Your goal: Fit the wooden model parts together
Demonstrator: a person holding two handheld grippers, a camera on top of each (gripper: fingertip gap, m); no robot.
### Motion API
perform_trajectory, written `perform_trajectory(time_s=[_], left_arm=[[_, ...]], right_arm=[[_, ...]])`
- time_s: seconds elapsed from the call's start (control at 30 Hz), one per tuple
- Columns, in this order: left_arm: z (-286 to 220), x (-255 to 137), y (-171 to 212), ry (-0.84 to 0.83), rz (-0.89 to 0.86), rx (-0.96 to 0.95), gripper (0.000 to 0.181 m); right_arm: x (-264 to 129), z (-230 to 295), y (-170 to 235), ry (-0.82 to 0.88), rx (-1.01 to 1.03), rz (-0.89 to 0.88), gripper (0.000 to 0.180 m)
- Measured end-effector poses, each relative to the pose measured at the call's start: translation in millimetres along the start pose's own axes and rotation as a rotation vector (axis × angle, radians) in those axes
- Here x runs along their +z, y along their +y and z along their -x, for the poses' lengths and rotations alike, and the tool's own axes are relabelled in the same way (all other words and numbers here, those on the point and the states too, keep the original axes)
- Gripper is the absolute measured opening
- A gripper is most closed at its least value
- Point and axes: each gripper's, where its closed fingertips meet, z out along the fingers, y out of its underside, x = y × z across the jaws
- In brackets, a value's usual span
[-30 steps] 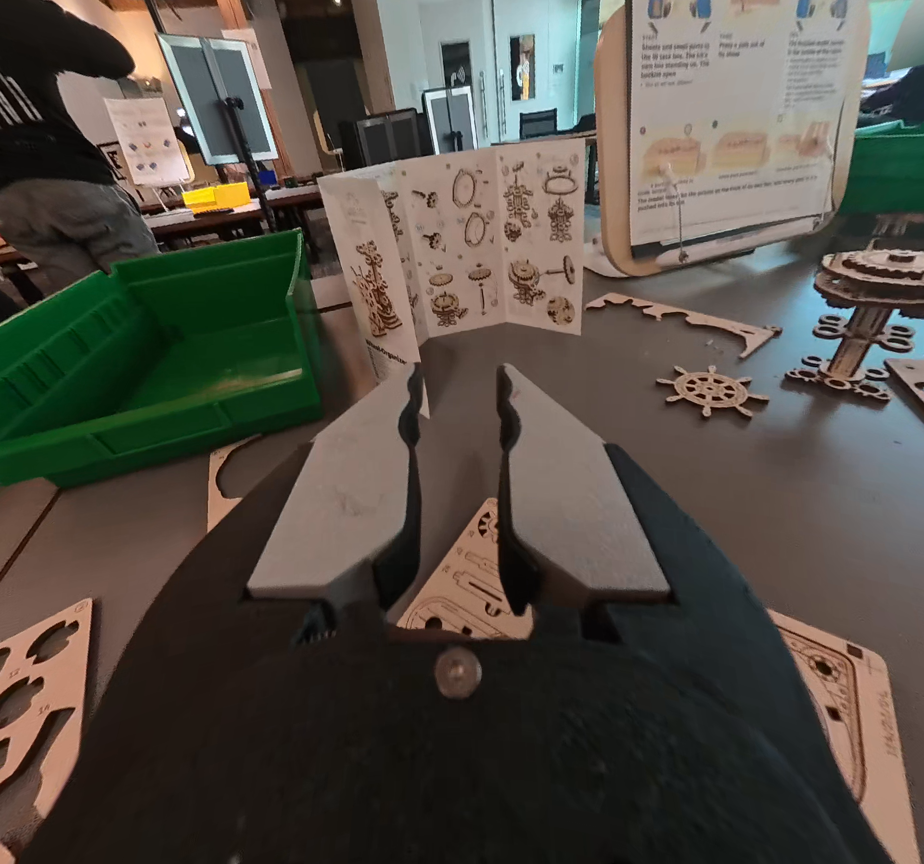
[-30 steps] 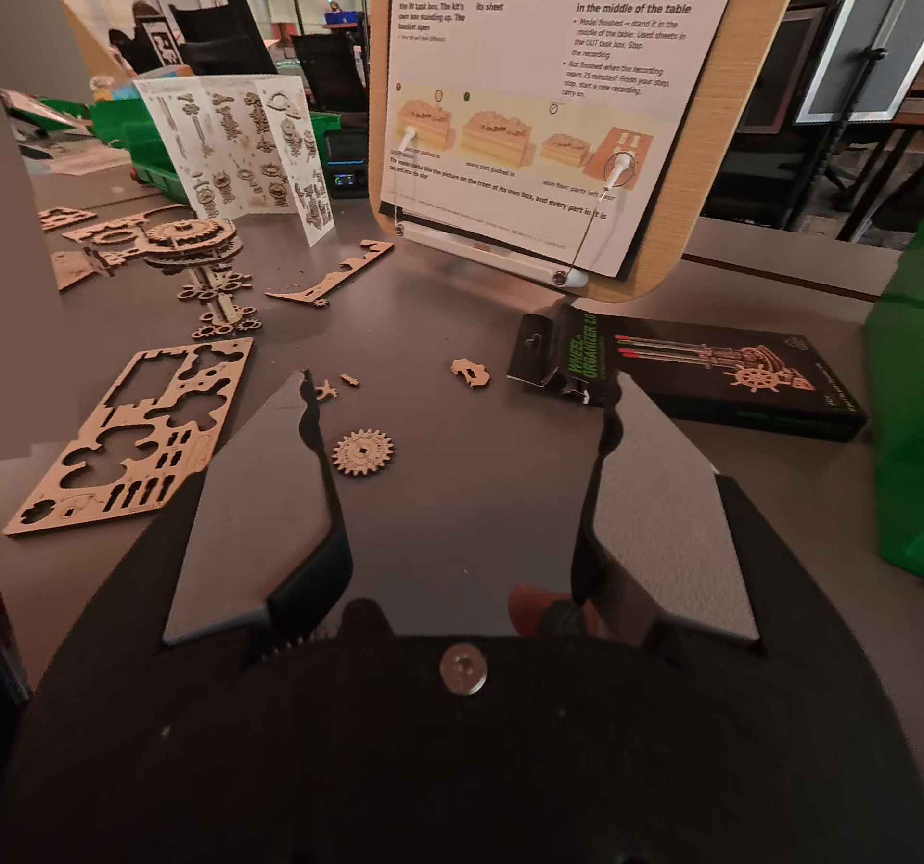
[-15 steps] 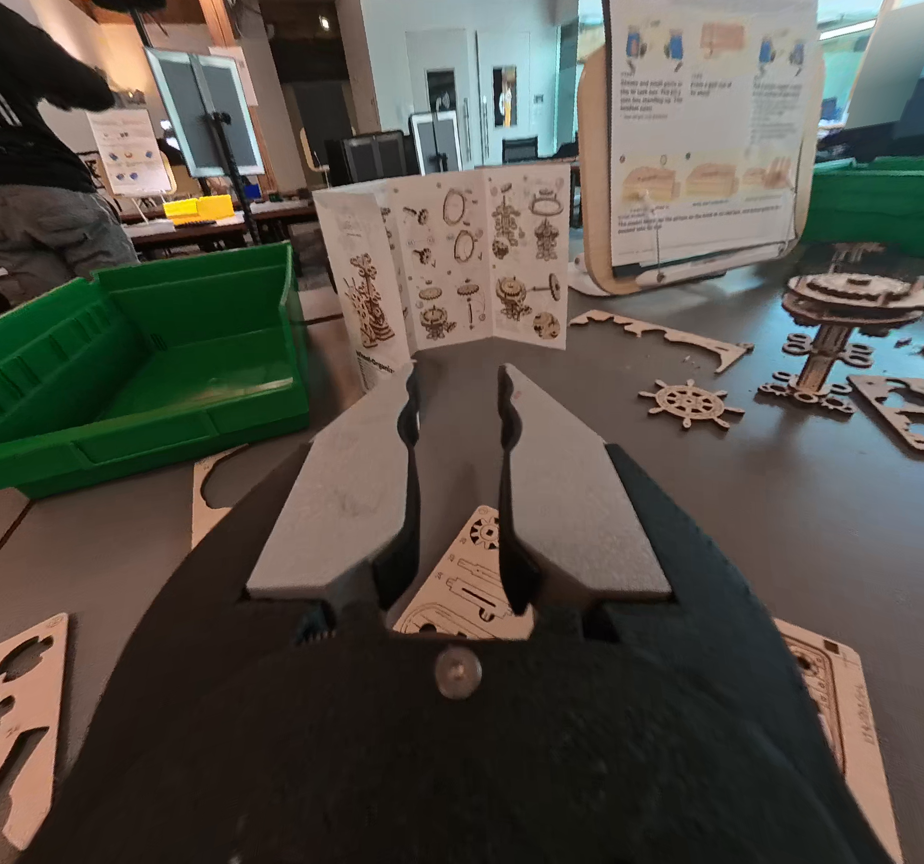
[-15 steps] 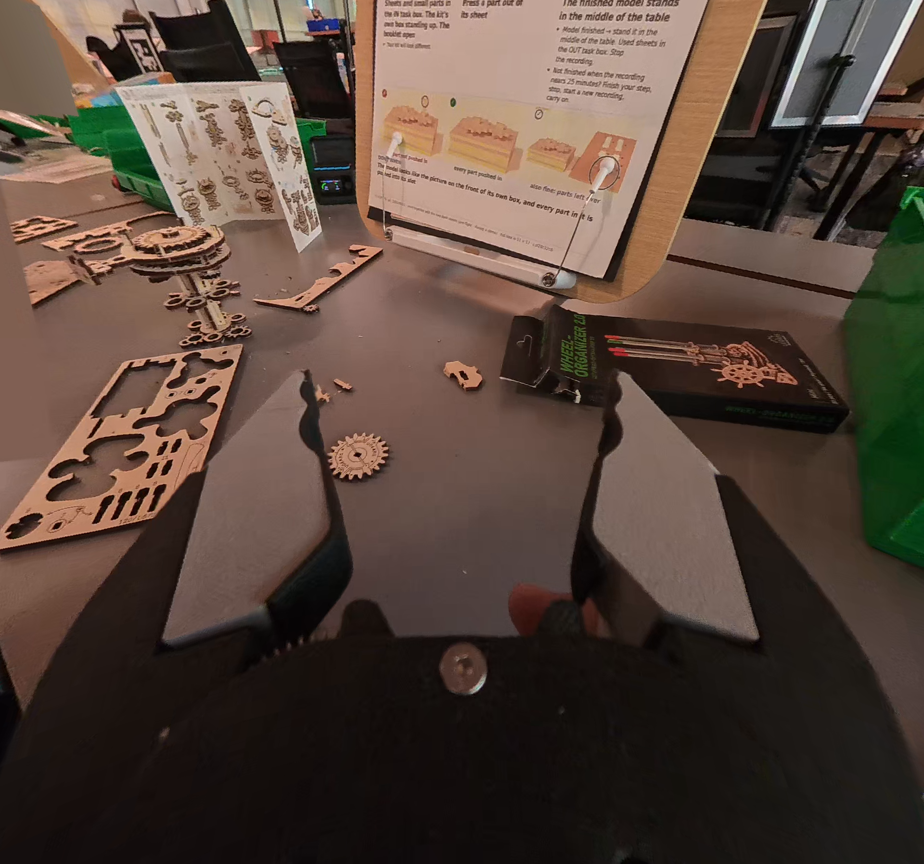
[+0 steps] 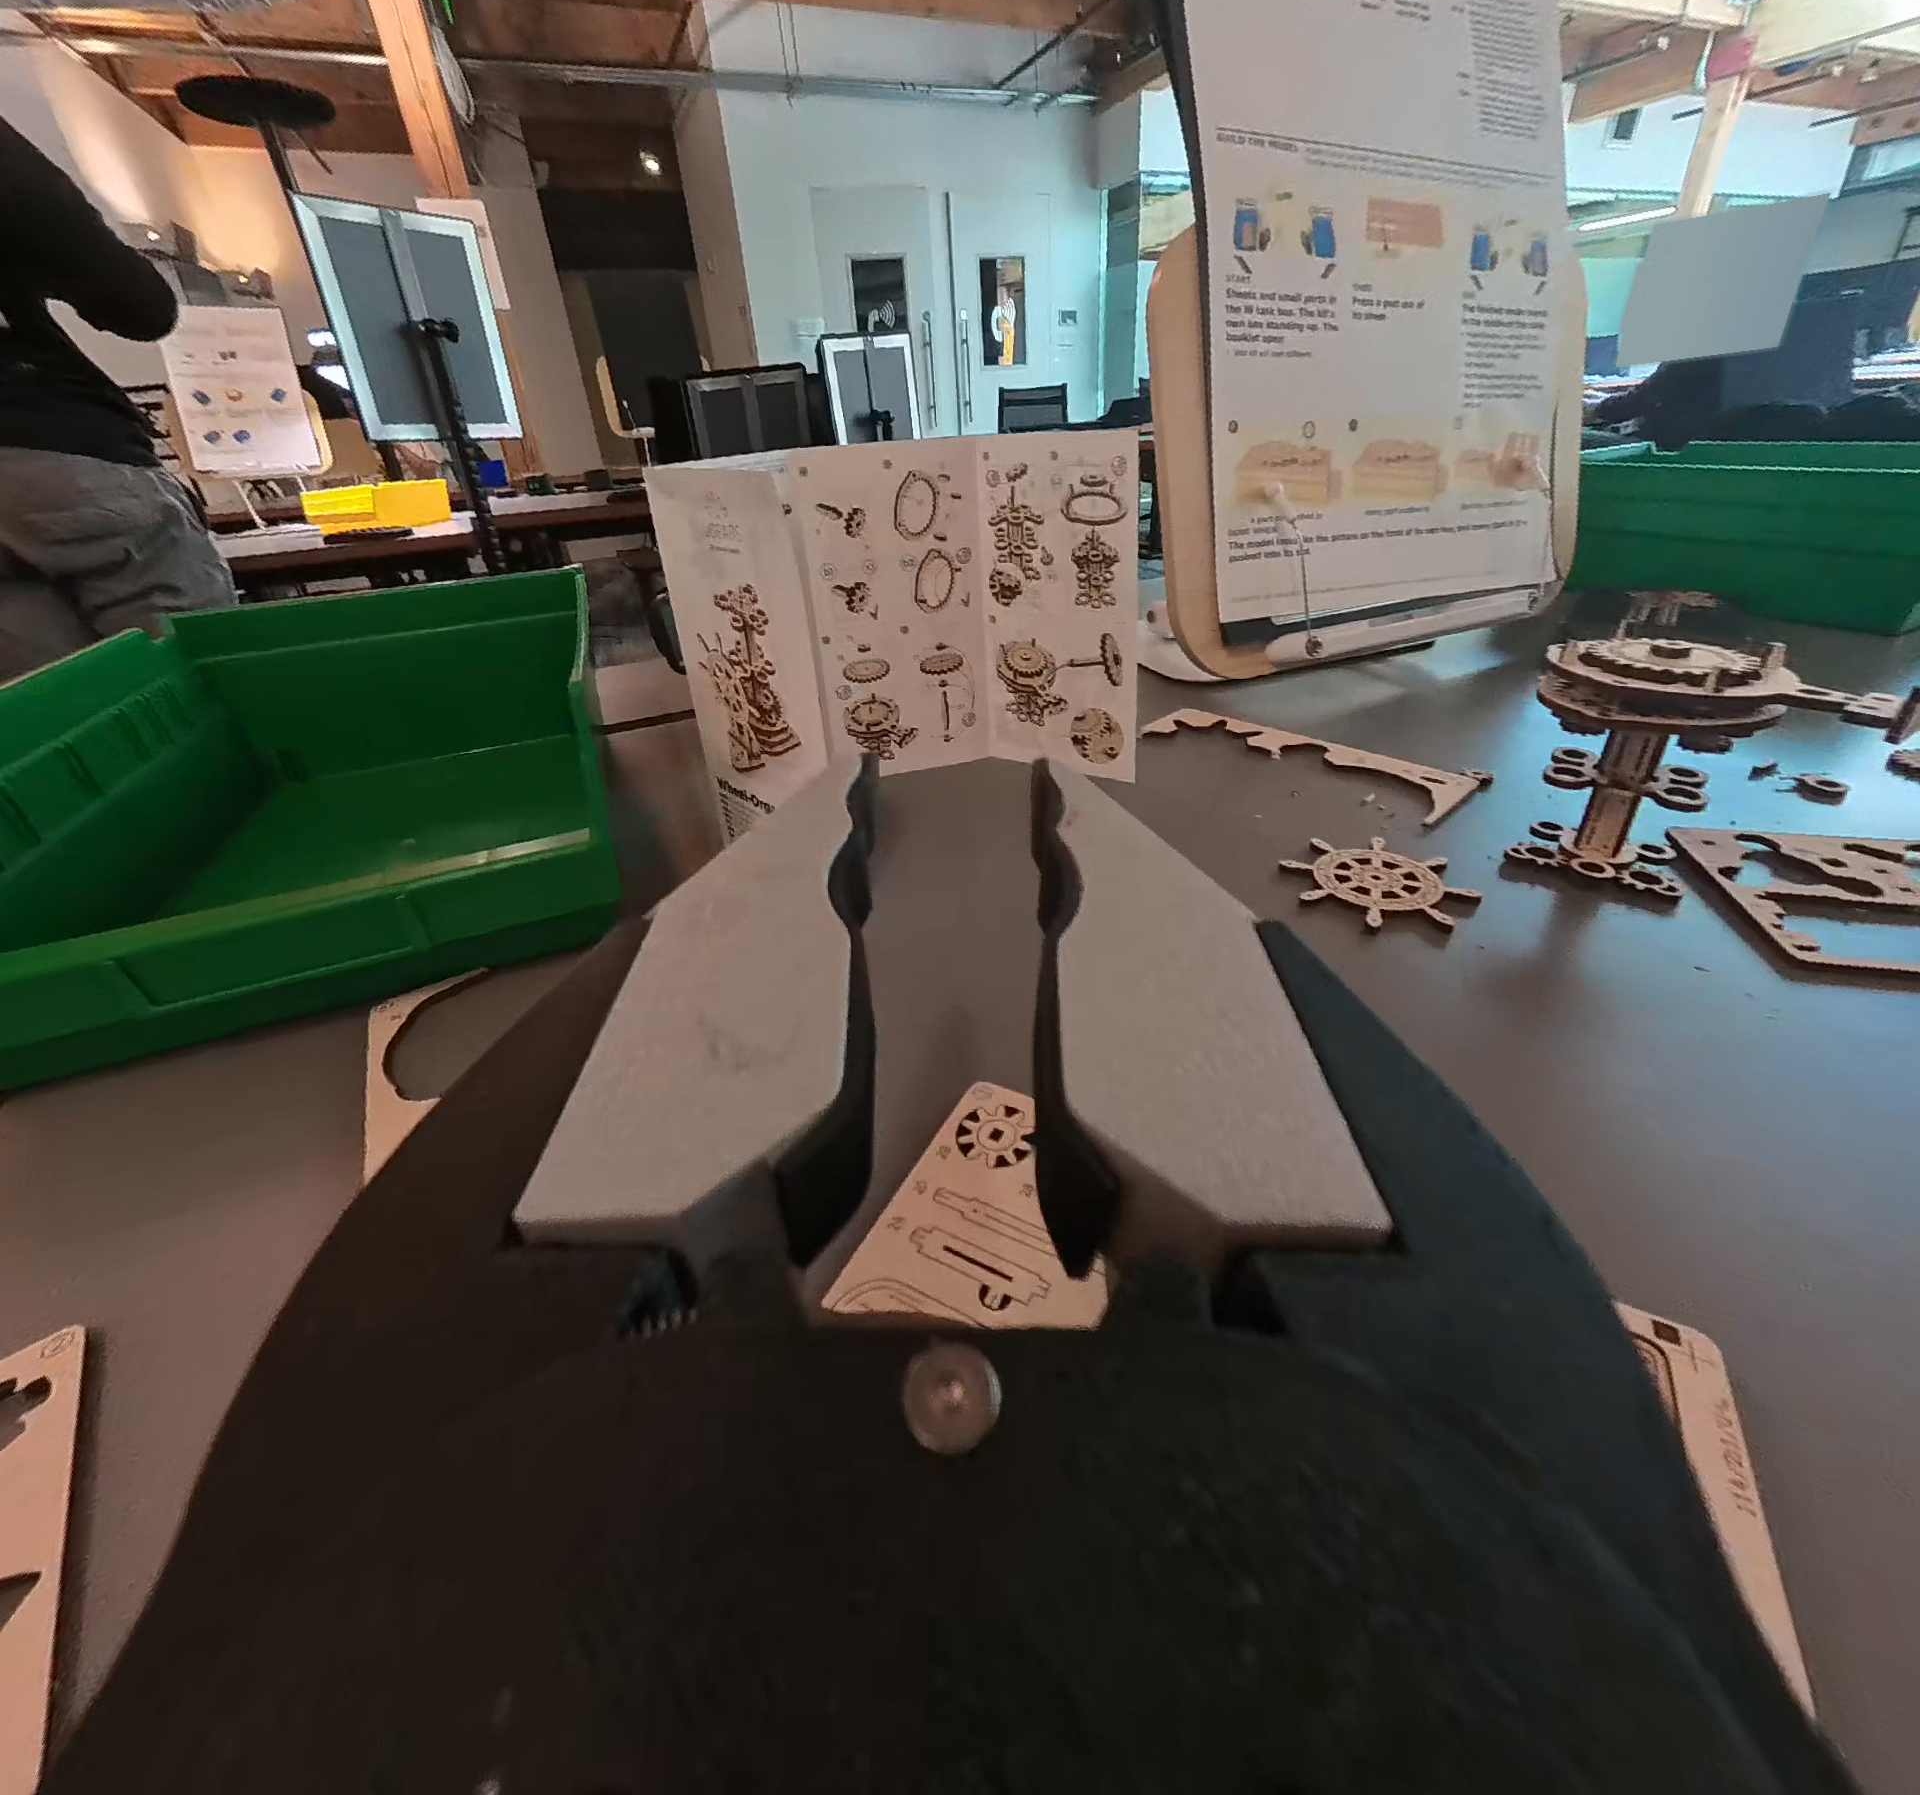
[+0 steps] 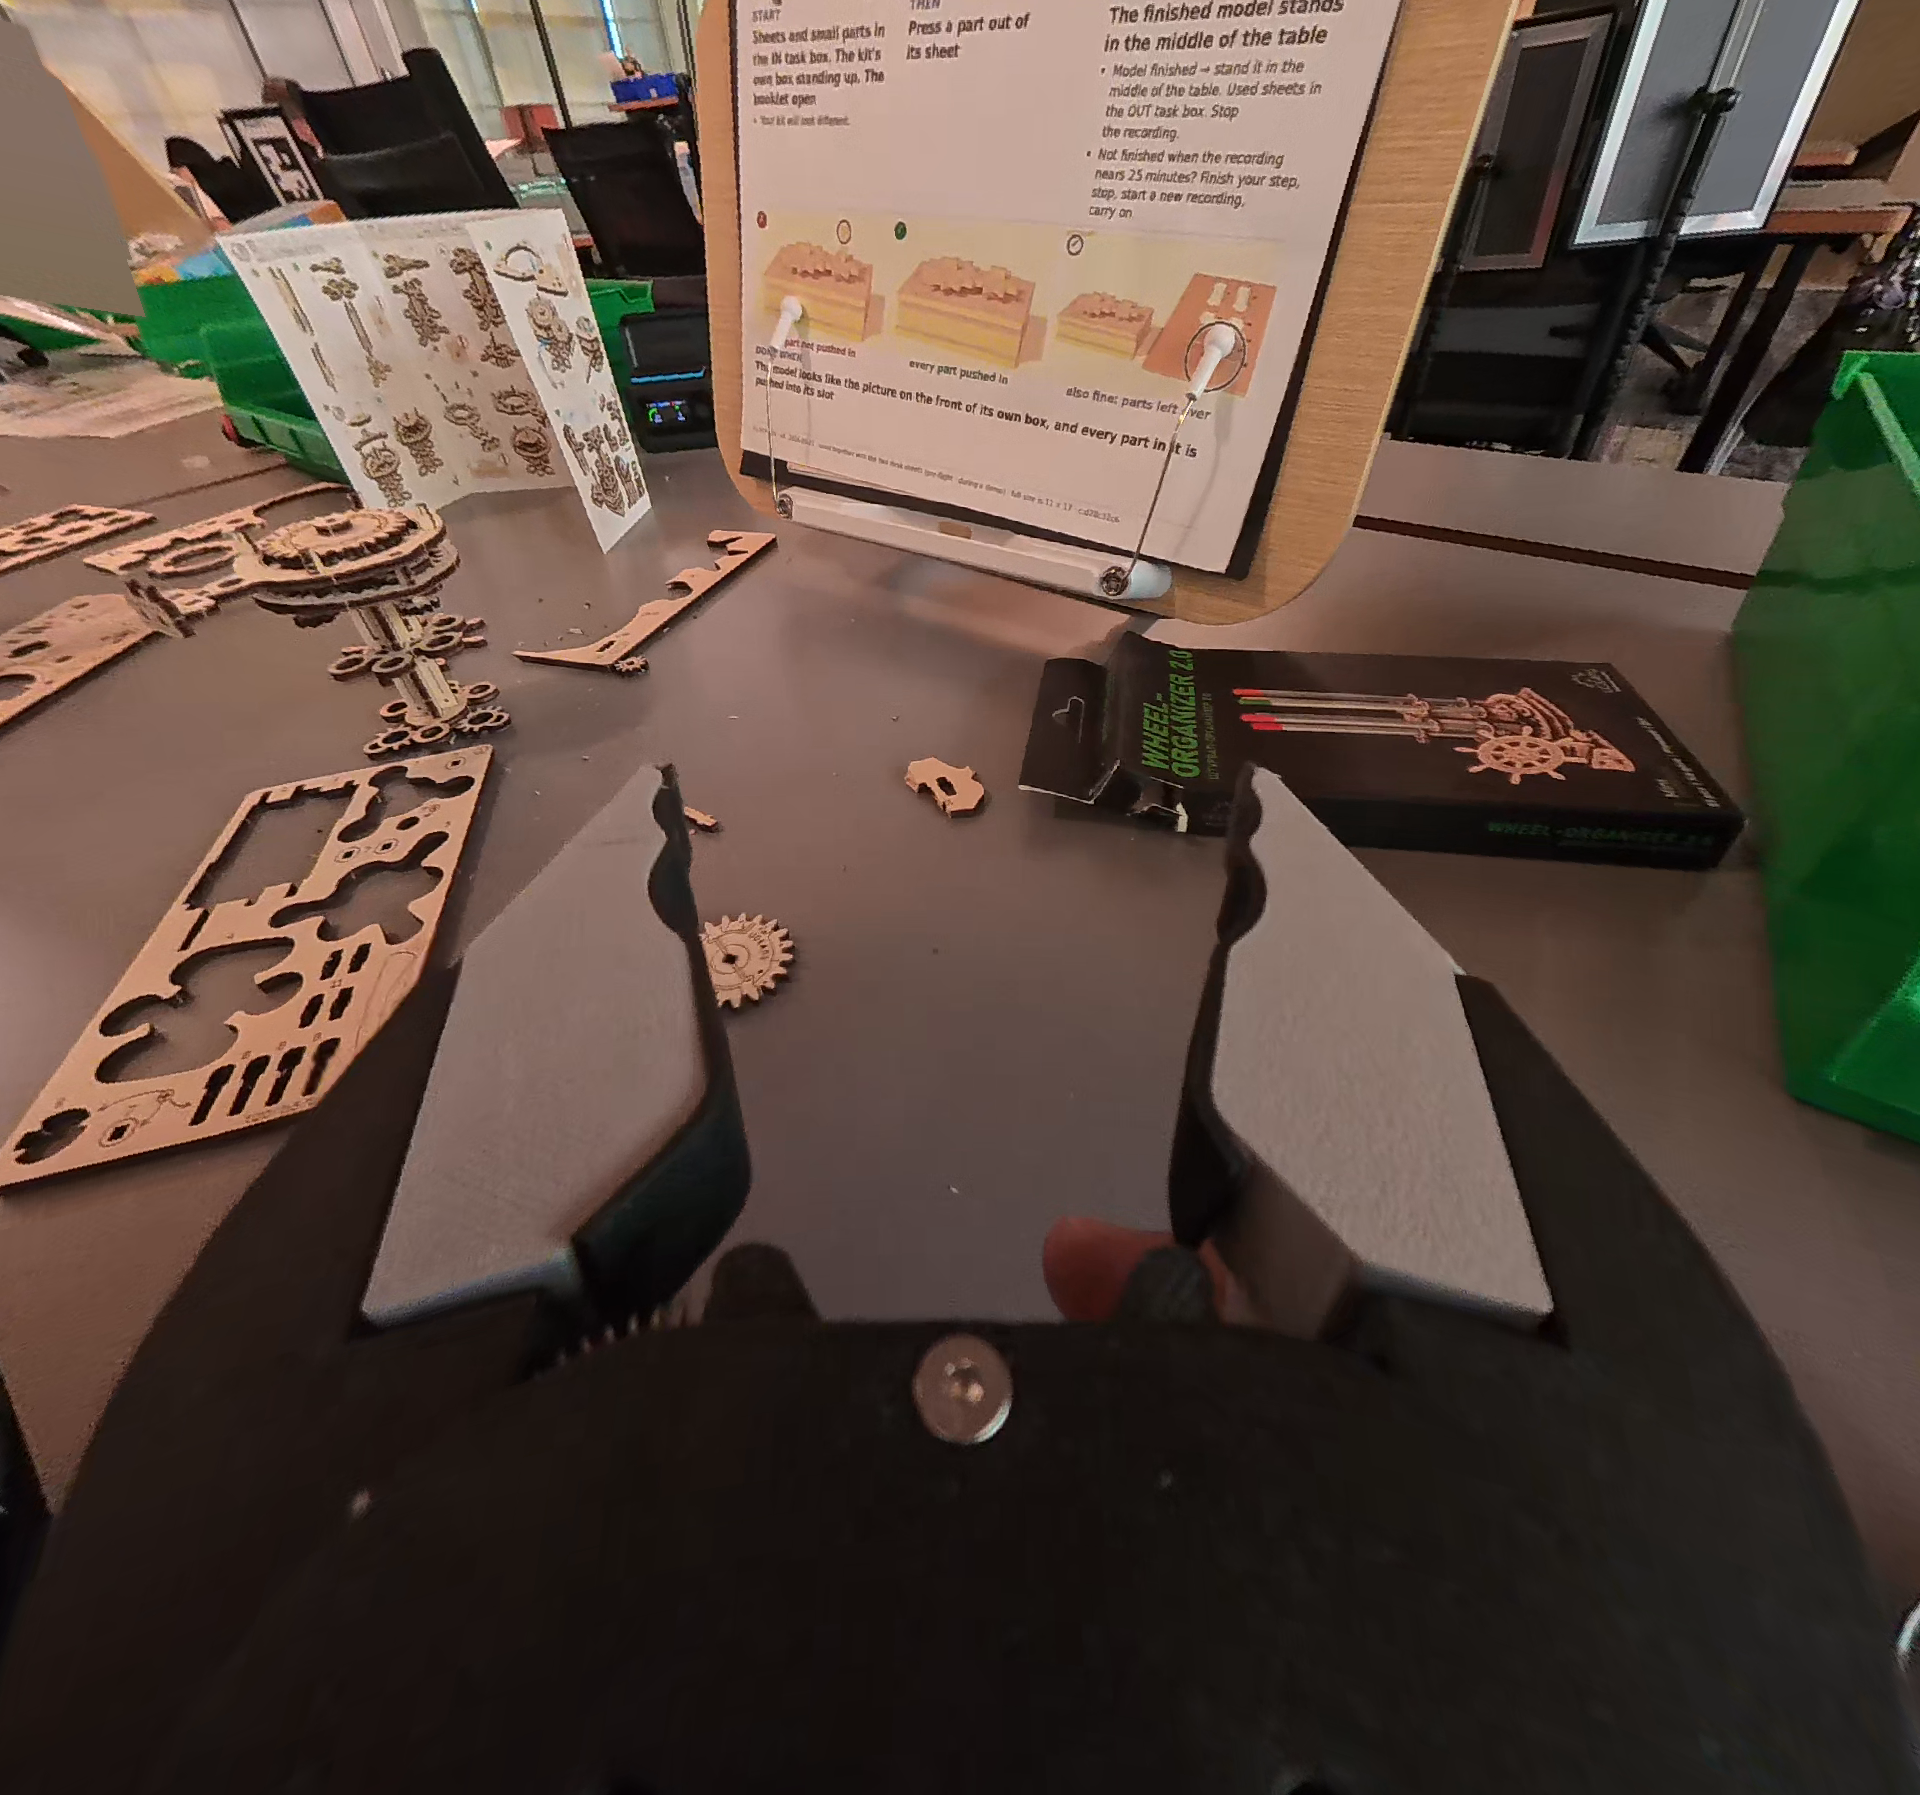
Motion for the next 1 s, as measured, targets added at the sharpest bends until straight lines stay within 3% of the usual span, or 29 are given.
perform_trajectory(time_s=[0.2,0.33,0.53,0.67,0.73,0.83,1.0], left_arm=[[7,-7,-7,0.004,-0.049,-0.062,0.029],[62,-43,-26,-0.161,-0.001,-0.063,0.028],[85,-76,7,-0.168,0.256,-0.162,0.037],[-26,-50,27,0.249,0.443,-0.065,0.047],[-79,-20,34,0.34,0.488,0.076,0.068],[-167,22,37,0.59,0.532,0.102,0.072],[-218,85,31,0.678,0.54,0.255,0.082]], right_arm=[[1,-2,1,0.024,-0.013,0.01,0.1],[1,-2,1,0.035,-0.023,0.01,0.099],[2,-3,2,0.053,-0.038,0.016,0.099],[2,-4,1,0.061,-0.044,0.014,0.098],[2,-4,1,0.06,-0.049,0.013,0.098],[2,1,0,0.053,-0.078,0.004,0.099],[1,13,1,0.007,-0.146,0.008,0.098]])
